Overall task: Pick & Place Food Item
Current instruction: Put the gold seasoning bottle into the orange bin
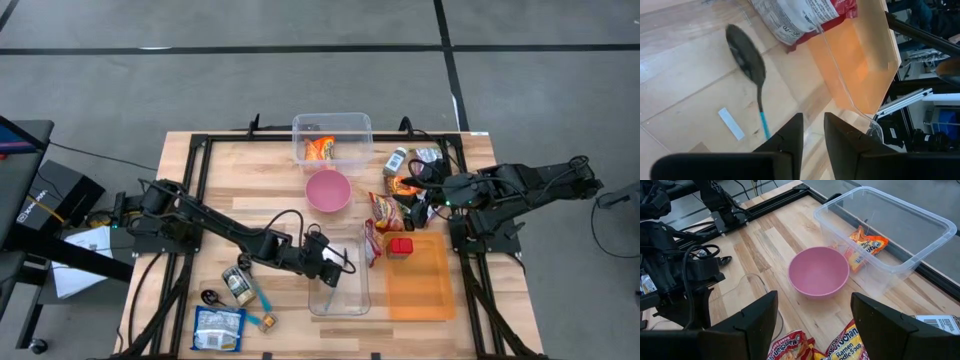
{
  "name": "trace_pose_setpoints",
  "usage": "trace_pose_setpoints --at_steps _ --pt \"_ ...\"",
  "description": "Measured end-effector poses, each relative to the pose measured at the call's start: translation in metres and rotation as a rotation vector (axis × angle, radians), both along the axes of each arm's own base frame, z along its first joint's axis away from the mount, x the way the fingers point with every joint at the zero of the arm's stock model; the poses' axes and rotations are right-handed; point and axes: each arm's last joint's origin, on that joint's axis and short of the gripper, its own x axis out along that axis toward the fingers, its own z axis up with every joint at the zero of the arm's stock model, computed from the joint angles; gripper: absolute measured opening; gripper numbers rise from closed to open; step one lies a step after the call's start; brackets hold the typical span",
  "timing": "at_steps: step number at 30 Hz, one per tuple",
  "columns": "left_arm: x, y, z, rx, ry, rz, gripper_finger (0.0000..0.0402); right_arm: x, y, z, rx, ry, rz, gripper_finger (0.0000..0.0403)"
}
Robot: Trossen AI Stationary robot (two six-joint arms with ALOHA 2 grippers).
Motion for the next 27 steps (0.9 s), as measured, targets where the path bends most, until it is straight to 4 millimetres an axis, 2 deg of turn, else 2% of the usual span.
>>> trace_pose_setpoints --at_steps 7,16,22,27 --pt "0.001 0.000 0.001 -0.001 -0.013 -0.003 0.0074 0.000 0.000 0.000 0.000 0.000 0.000 0.0245" --pt "0.008 -0.003 0.012 0.028 -0.146 -0.056 0.0074 0.000 0.000 0.000 0.001 0.000 0.000 0.0245" --pt "0.016 -0.011 0.031 0.054 -0.371 -0.269 0.0074 0.000 0.000 0.000 0.005 0.000 0.005 0.0245" --pt "0.018 -0.016 0.049 -0.031 -0.562 -0.415 0.0074 0.000 0.000 0.000 0.006 0.000 0.005 0.0245"
